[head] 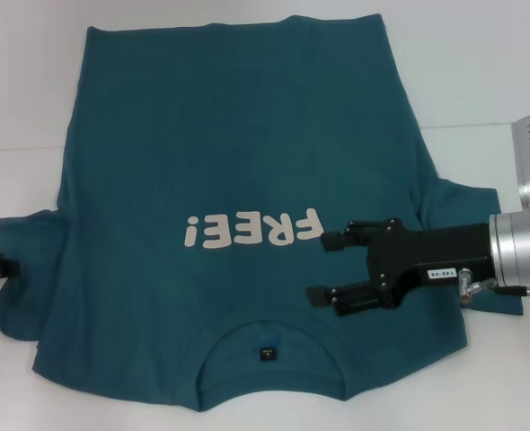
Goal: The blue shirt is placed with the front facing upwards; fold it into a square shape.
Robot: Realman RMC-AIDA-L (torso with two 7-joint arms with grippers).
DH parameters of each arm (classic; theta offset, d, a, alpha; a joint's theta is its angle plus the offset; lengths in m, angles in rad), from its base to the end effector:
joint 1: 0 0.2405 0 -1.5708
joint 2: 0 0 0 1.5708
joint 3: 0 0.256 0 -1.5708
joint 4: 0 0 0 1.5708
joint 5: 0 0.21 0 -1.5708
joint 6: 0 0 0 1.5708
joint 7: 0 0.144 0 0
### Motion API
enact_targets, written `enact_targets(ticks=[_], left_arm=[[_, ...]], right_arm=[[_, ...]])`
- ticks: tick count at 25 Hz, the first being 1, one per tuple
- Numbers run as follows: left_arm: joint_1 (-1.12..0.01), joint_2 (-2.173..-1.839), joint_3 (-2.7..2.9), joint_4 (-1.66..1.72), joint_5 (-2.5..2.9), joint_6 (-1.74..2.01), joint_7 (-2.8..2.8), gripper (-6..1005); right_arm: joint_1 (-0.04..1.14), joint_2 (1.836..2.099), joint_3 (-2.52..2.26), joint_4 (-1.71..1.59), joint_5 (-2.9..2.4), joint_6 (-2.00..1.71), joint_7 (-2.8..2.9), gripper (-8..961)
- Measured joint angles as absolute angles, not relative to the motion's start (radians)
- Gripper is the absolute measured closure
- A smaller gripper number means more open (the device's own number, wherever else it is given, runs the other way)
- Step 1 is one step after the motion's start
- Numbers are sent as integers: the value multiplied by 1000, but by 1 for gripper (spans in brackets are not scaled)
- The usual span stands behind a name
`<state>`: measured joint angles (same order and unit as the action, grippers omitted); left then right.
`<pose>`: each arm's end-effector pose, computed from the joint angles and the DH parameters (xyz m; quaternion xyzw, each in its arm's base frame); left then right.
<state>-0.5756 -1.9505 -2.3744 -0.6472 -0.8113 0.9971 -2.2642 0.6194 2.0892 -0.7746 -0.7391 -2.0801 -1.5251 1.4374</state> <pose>-0.3479 0.3898 0.0570 -0.7550 -0.5622 -0.0734 0.3295 0.2291 0.3544 -0.0070 -0.9652 0.1584 0.1795 0.1049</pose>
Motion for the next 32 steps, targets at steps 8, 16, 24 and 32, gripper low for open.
enact_targets(ticks=[8,16,24,32], left_arm=[[-567,-1944,-2381,-710,-788,1032,-2278,967],[-536,-1937,-2386,-780,-733,1056,-2326,950],[-523,-1931,-2387,-811,-723,1069,-2342,933],[-513,-1929,-2419,-866,-707,1085,-2352,915]], right_arm=[[619,2088,-775,-748,-2080,-1527,1443,12],[607,2091,-769,-764,-2080,-1532,1468,12],[606,2091,-770,-765,-2080,-1534,1470,13],[608,2089,-770,-767,-2080,-1534,1476,13]])
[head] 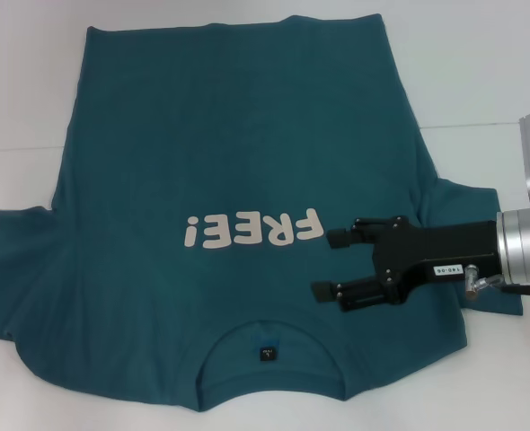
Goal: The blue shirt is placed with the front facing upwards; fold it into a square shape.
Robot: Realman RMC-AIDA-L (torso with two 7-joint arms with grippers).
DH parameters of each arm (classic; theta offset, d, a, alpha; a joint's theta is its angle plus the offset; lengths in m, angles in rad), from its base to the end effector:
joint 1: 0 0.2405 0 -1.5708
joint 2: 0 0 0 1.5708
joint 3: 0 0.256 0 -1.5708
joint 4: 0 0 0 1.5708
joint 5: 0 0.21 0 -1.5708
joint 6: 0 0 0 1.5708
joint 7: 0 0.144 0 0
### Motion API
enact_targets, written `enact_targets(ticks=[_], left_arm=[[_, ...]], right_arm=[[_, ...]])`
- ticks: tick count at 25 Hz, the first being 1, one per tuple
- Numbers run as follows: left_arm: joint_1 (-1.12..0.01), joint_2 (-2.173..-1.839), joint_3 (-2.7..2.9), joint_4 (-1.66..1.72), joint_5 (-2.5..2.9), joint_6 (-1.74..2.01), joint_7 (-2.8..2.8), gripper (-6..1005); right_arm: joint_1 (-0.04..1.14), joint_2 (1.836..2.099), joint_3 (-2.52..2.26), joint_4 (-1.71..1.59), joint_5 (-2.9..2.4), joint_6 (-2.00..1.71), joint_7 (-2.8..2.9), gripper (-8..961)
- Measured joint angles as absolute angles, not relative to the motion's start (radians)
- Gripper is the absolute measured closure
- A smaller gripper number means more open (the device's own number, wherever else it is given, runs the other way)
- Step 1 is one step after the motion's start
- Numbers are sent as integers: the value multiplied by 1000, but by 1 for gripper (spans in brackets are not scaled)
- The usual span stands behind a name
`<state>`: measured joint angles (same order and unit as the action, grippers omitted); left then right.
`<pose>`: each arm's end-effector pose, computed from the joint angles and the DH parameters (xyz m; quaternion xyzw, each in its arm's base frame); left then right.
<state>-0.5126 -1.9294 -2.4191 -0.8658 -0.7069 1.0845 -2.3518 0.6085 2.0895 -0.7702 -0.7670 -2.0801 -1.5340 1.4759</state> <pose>-0.3545 0.3833 0.1148 -0.7386 -0.5507 -0.0536 0.3852 0.2300 0.3540 -0.0017 -0.9623 0.1718 0.1808 0.1084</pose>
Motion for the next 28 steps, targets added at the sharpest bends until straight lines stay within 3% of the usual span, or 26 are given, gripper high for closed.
enact_targets(ticks=[9,13,19,24,28], left_arm=[[-517,-1929,-2433,-876,-692,1090,-2348,896],[-524,-1954,-2426,-877,-651,1066,-2328,887],[-554,-2017,-2400,-897,-531,971,-2311,874],[-583,-2050,-2397,-887,-428,910,-2320,771],[-603,-2033,-2400,-844,-417,920,-2349,689]], right_arm=[[608,2089,-771,-779,-2080,-1531,1476,12],[608,2090,-773,-779,-2080,-1527,1476,12],[611,2091,-774,-779,-2080,-1526,1476,12],[612,2091,-775,-779,-2080,-1526,1476,12],[609,2091,-775,-779,-2080,-1527,1477,13]])
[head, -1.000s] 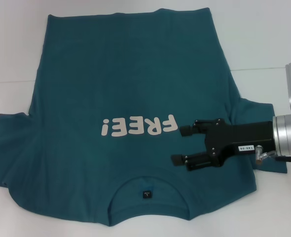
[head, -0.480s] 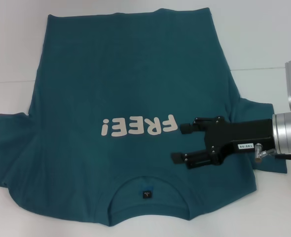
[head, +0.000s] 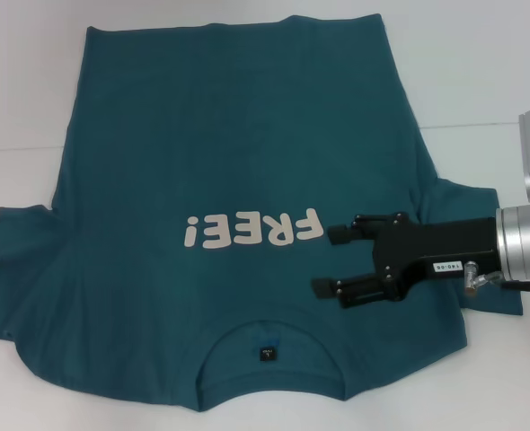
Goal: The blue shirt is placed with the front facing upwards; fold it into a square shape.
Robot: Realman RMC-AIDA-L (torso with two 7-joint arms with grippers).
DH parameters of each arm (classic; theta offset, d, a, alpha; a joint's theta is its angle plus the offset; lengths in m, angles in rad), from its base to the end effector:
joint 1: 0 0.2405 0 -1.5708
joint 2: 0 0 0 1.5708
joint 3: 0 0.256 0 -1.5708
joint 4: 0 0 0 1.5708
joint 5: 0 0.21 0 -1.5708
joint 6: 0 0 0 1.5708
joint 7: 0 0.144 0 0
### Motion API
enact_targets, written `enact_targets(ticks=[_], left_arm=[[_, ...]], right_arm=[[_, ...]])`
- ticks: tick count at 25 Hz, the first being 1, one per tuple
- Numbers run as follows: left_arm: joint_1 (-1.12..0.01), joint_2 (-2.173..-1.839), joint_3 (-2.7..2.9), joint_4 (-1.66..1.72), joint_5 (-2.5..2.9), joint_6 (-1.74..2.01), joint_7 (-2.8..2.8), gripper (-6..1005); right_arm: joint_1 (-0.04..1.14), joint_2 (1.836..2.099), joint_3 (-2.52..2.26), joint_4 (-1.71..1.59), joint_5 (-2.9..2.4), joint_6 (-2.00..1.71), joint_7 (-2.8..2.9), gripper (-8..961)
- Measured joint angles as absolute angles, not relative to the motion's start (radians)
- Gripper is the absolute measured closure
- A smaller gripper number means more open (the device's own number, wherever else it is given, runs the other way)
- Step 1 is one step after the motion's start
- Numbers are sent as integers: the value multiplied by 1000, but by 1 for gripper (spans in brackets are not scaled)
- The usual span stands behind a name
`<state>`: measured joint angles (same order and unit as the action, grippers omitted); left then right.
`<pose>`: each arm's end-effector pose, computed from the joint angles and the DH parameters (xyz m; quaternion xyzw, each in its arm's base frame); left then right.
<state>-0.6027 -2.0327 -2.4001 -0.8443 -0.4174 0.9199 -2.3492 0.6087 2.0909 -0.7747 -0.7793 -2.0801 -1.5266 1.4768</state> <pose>-0.3441 0.4035 0.0762 -0.7605 -0.4898 0.0468 0.4237 0.2287 0.3559 -0.0006 -0.9630 0.1675 0.1780 0.1136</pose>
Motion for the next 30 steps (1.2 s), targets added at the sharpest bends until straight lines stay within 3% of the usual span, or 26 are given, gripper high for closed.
enact_targets(ticks=[2,5,10,21,30], left_arm=[[-610,-2018,-2401,-818,-417,920,-2366,648],[-617,-2002,-2403,-785,-422,916,-2378,438],[-642,-1981,-2437,-720,-433,908,-2375,210],[-669,-1966,-2453,-669,-435,888,-2354,219],[-678,-1942,-2478,-618,-485,878,-2324,359]], right_arm=[[609,2091,-775,-779,-2080,-1526,1477,13],[612,2091,-775,-779,-2080,-1525,1478,13],[616,2091,-775,-779,-2080,-1525,1478,13],[620,2091,-775,-779,-2080,-1512,1479,13],[621,2091,-777,-779,-2080,-1512,1479,12]])
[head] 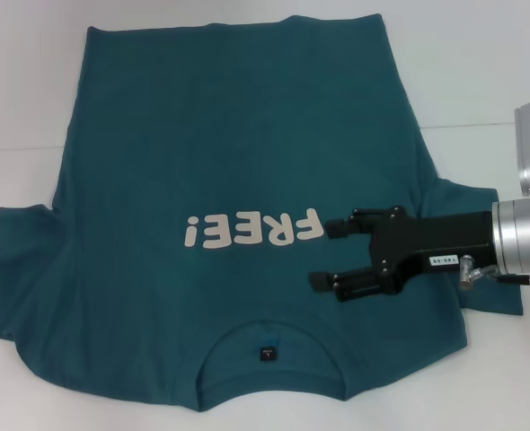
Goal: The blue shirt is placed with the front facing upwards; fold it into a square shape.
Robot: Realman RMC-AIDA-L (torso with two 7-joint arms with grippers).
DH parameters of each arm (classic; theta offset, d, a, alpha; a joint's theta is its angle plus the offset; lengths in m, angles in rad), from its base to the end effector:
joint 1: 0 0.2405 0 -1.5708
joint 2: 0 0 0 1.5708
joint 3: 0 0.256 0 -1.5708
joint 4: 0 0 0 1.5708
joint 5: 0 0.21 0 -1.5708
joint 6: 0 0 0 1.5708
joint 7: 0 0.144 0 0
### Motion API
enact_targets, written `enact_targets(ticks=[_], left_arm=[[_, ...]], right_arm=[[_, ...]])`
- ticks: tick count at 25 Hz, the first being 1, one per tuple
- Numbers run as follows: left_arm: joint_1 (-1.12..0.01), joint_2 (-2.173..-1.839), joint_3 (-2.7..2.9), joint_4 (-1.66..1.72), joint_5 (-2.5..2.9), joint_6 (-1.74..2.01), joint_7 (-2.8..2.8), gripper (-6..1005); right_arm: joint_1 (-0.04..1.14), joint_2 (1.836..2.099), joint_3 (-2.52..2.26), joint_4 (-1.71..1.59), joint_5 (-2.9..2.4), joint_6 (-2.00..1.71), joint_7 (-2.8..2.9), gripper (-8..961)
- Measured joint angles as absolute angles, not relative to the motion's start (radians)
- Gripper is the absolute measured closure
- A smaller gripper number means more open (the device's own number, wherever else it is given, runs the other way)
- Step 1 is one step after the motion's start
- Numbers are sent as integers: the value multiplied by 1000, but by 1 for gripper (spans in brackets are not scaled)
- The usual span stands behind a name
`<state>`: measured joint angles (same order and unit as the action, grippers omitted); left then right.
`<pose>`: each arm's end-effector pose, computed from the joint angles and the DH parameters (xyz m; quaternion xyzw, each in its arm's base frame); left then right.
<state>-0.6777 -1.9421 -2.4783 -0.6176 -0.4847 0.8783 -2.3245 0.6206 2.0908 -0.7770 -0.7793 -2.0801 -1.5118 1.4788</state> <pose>-0.3558 0.4136 0.0777 -0.7449 -0.5311 0.0177 0.4034 0.2252 0.3604 -0.0006 -0.9634 0.1636 0.1763 0.1186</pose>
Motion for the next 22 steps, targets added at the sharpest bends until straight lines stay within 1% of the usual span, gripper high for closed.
enact_targets(ticks=[2,4,10,15,22], left_arm=[[-676,-1942,-2488,-617,-507,886,-2304,390],[-674,-1942,-2491,-617,-515,895,-2293,625],[-673,-1941,-2491,-617,-523,928,-2280,856],[-671,-1941,-2491,-617,-525,940,-2278,971],[-667,-1950,-2493,-647,-546,966,-2276,971]], right_arm=[[620,2091,-779,-779,-2080,-1512,1479,12],[620,2091,-779,-779,-2080,-1512,1479,12],[620,2091,-779,-779,-2080,-1515,1480,12],[619,2091,-779,-779,-2080,-1518,1480,12],[613,2091,-779,-779,-2080,-1519,1480,13]])
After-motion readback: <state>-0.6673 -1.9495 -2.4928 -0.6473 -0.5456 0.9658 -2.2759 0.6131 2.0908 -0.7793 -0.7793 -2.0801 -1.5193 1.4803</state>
